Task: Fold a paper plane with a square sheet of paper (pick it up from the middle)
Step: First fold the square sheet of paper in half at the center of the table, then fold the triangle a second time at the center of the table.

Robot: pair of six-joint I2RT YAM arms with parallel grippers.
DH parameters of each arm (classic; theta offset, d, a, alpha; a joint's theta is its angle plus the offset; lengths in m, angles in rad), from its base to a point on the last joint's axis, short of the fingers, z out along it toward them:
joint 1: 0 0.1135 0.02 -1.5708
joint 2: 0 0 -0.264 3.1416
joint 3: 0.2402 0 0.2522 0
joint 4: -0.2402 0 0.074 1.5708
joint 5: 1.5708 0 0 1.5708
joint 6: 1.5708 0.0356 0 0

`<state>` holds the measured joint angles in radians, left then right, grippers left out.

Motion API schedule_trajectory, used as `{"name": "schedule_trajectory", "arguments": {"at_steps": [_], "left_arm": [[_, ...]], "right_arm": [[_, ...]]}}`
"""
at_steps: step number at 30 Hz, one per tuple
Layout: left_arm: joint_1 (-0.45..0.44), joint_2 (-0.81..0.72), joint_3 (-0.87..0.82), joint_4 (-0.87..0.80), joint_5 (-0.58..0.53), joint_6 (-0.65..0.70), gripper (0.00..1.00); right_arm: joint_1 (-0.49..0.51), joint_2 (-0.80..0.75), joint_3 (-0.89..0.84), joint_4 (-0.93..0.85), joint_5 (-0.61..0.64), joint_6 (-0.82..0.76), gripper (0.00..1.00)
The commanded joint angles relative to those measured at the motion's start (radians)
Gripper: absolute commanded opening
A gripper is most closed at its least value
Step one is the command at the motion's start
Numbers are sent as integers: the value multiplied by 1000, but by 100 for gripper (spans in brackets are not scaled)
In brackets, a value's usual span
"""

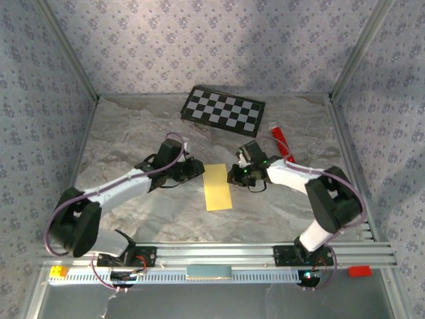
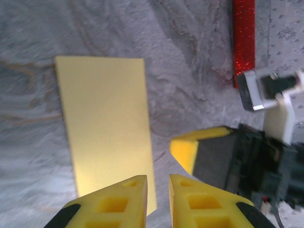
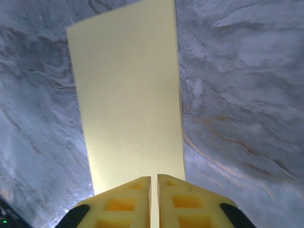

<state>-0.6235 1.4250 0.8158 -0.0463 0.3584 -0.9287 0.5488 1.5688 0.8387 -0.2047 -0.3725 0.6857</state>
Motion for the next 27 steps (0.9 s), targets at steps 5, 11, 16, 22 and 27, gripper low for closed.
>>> {"name": "schedule_trajectory", "arguments": {"at_steps": [5, 11, 16, 22, 27], "left_arm": [[12, 217, 159, -13, 71, 68, 18], [33, 358, 236, -17, 90, 85, 16], [46, 419, 270, -45, 62, 108, 15], [55, 472, 240, 0, 95, 111, 15], [55, 495, 159, 27, 71, 110, 14]], "right_arm": [[-48, -118, -114, -3, -79, 72, 23], [-30, -122, -169, 33, -127, 115, 27], [-24, -115, -198, 36, -147, 132, 29], [-7, -113, -226, 48, -177, 158, 35], [11, -109, -236, 50, -197, 172, 40]]}}
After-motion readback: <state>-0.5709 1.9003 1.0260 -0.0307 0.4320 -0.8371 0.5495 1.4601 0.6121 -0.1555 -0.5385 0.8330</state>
